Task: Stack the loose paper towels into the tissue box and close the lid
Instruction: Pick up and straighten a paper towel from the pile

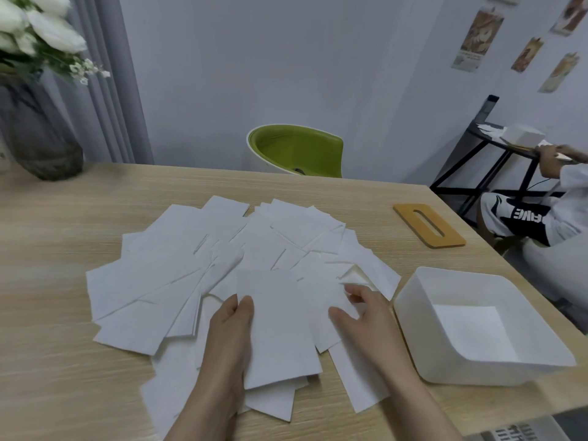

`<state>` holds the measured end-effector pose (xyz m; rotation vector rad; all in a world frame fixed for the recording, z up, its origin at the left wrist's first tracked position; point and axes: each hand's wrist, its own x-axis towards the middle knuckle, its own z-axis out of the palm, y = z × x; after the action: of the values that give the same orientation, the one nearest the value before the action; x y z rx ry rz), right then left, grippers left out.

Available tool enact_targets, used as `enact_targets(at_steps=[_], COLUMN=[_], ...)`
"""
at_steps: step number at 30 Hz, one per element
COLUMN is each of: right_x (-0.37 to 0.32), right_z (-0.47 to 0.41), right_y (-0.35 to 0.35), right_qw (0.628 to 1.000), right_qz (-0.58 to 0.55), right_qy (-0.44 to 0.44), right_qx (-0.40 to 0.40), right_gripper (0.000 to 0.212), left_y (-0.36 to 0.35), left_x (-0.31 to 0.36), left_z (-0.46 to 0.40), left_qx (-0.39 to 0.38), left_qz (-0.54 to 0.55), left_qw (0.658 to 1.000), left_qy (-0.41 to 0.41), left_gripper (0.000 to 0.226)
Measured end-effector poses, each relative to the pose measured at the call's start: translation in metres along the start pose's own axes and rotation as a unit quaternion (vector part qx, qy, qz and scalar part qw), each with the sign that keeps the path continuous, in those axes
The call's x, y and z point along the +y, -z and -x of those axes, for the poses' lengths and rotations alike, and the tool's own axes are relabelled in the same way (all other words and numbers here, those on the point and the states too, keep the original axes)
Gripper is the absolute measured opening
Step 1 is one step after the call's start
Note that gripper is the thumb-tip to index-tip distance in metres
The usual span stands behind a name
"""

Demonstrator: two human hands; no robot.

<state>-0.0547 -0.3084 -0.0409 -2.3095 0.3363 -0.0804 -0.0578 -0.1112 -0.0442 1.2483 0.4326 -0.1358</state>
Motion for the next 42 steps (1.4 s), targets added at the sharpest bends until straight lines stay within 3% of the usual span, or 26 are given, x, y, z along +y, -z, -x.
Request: enact_targets(at_steps=[4, 9, 14, 25, 35, 42], right_x=[0.000, -0.005, -0.004, -0.003, 0.006, 0.002], right_z=[-0.010, -0.015, -0.013, 0.001, 0.007, 0.020], right_y=[0.003, 0.009, 0.010, 0.010, 0.014, 0.021], right_qw=[1.000, 1.000, 1.000, 0.986, 0.959, 0.938], right_qz=[0.002, 0.024, -0.011, -0.159, -0.261, -0.318], right_qy=[-0.020, 0.002, -0.015, -0.045, -0.092, -0.118], right_qx=[-0.003, 0.012, 0.006, -0.013, 0.067, 0.075], right_gripper=[0.039, 0.004, 0.018, 0.016, 0.007, 0.004], left_y=[-0.001, -0.002, -0.002, -0.002, -0.001, -0.002], left_x=[0.002, 0.004, 0.004, -0.001, -0.004, -0.005], left_z=[0.002, 0.005, 0.005, 0.003, 0.001, 0.001], left_qx=[-0.004, -0.006, -0.012, -0.013, 0.003, 0.014], left_qz=[-0.008, -0.026, -0.027, -0.034, -0.018, -0.004], left_qw=[1.000, 1.000, 0.999, 0.999, 1.000, 1.000], left_qy=[0.011, 0.017, 0.020, 0.022, 0.021, 0.025], left_gripper=[0.022, 0.022, 0.020, 0.020, 0.021, 0.022])
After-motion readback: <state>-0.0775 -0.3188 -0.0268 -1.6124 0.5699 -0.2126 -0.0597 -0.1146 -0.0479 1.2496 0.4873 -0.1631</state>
